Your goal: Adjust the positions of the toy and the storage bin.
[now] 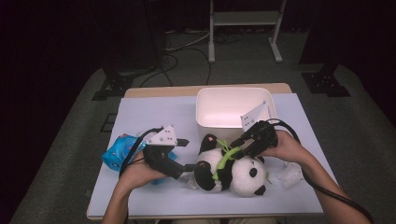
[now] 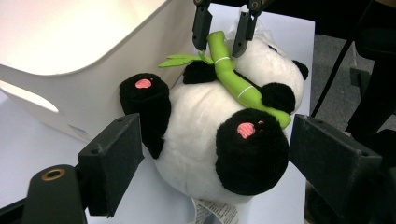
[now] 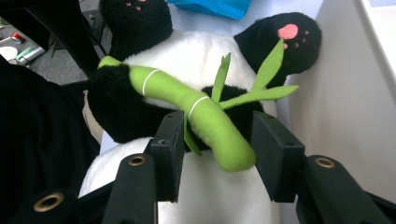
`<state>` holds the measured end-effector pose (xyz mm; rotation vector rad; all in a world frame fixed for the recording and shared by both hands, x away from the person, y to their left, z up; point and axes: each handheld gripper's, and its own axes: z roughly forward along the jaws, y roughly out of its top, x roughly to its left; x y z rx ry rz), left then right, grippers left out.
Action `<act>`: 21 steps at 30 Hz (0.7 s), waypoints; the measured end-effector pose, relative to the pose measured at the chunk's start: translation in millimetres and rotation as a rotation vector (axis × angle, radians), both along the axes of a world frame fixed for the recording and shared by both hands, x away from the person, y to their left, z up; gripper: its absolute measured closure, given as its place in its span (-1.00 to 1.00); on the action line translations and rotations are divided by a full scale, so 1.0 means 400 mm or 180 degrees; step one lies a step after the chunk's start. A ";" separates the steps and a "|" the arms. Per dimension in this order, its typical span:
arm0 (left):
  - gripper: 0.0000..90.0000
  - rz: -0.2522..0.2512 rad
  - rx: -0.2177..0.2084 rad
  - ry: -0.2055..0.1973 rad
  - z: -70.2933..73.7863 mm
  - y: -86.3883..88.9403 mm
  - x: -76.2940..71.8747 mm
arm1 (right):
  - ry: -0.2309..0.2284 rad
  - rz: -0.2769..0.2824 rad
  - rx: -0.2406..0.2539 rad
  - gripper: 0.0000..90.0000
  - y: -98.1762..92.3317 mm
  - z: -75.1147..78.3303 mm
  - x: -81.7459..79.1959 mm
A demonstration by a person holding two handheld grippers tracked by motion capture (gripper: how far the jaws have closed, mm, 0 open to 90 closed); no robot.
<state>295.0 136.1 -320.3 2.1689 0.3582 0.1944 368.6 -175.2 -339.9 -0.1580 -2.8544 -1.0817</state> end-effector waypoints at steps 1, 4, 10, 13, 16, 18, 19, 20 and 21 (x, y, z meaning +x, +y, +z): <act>-0.63 -0.0002 -0.0001 0.0000 0.000 0.000 0.000 | 0.0023 0.0012 -0.0009 0.21 0.005 -0.002 -0.001; -0.63 -0.0003 -0.0002 -0.0001 0.000 0.000 0.000 | 0.0031 0.0030 -0.0013 0.21 0.009 -0.005 -0.002; -0.64 0.0001 0.0010 0.0014 -0.003 -0.001 0.001 | 0.0097 0.0049 0.0012 0.39 0.007 -0.012 -0.005; -0.64 0.0001 0.0008 0.0015 -0.003 -0.001 0.002 | 0.0065 0.0075 0.0068 0.65 0.000 -0.007 -0.012; -0.64 0.0010 0.0010 0.0018 -0.004 -0.001 0.002 | 0.0123 0.0099 0.0101 0.68 -0.002 -0.007 -0.013; -0.64 0.0010 0.0008 0.0021 -0.004 -0.002 0.003 | 0.0115 0.0088 0.0131 0.69 -0.004 -0.007 -0.013; -0.64 -0.0001 0.0029 0.0017 -0.005 -0.002 0.003 | 0.0137 0.0083 0.0161 0.70 -0.006 -0.004 -0.012; -0.64 -0.0001 0.0029 0.0017 -0.005 -0.002 0.003 | 0.0121 0.0081 0.0147 0.70 -0.007 -0.002 -0.013; -0.64 0.0002 0.0027 0.0022 -0.005 -0.002 0.003 | 0.0121 0.0081 0.0147 0.70 -0.007 -0.002 -0.013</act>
